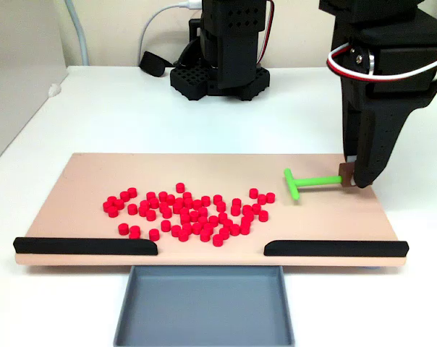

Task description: Gather the left side granules

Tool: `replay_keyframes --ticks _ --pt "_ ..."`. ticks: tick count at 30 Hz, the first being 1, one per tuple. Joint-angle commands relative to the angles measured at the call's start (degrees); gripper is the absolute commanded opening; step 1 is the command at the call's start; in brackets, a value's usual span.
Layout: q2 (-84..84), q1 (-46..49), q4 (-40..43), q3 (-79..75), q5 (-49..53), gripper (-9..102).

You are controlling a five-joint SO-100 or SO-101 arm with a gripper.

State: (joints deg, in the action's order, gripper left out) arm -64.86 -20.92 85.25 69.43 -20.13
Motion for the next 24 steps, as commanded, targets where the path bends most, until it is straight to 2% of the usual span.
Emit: replay_keyframes --ticks 1,24 --pt "-0.35 0.88 -0.09 -1.67 0.53 0" --pt "1.85 1.32 -1.58 -1.85 -0.53 0"
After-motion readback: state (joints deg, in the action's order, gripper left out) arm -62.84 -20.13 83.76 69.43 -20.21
